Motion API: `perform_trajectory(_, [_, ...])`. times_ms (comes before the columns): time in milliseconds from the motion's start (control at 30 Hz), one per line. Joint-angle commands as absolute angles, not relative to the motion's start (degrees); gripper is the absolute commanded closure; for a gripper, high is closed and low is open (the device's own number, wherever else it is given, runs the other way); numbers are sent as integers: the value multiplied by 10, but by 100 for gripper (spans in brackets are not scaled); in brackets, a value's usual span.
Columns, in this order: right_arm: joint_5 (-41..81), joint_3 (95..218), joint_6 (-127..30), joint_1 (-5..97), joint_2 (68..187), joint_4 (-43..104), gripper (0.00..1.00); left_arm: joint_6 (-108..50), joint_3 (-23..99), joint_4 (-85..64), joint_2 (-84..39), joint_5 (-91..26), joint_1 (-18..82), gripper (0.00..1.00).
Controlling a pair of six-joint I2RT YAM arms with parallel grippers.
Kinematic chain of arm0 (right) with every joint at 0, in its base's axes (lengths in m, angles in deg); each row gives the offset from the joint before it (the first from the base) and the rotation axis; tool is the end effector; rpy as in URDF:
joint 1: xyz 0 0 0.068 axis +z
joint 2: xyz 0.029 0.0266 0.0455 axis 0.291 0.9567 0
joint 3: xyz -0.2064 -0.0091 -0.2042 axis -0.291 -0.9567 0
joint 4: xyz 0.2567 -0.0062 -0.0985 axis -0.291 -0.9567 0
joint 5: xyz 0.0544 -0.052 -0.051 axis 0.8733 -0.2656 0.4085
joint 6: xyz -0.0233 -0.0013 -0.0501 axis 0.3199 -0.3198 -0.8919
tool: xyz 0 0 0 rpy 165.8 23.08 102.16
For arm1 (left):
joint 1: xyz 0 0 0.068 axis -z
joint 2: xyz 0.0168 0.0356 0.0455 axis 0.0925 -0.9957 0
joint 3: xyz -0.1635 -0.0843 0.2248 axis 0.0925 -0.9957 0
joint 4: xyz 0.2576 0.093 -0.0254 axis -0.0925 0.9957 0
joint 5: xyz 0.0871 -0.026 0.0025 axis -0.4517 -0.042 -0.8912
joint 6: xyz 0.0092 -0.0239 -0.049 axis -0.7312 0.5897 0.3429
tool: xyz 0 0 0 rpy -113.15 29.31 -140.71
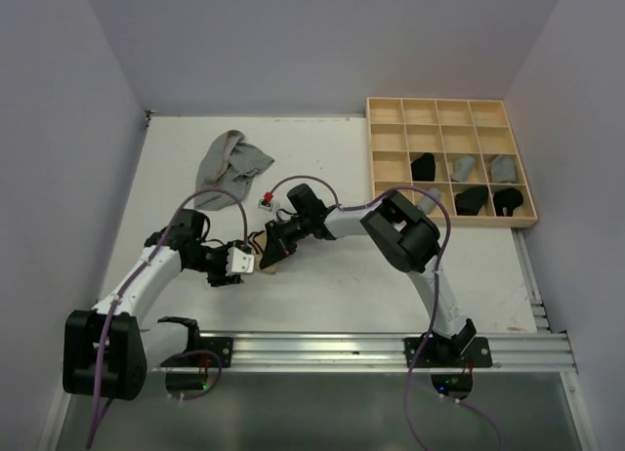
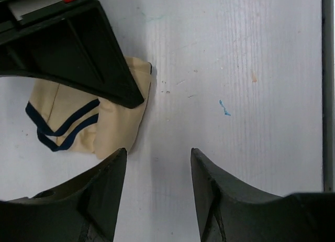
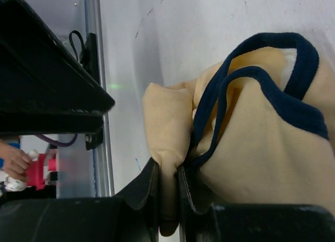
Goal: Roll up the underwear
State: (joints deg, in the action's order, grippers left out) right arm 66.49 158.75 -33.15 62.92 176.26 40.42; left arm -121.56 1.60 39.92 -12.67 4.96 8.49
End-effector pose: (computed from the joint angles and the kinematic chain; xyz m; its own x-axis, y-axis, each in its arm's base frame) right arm 0.3099 0.3648 0.0962 -0.7534 -0.4618 -0.4681 -0.5920 0.1666 0.7885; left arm 0.1772 -0.0370 0.1964 0.0400 0.6874 -0.7252 0.9937 0.0489 0.1011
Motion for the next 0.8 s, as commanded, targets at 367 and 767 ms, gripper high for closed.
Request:
perform_trajectory(367, [670,1602,-239,618,1884,332,96,-1176,-52,124,-142,-77,231,43])
perform_trajectory(767, [691,1581,-178,601,1862,368,75,-1174,-6,193,-299,-164,268,95])
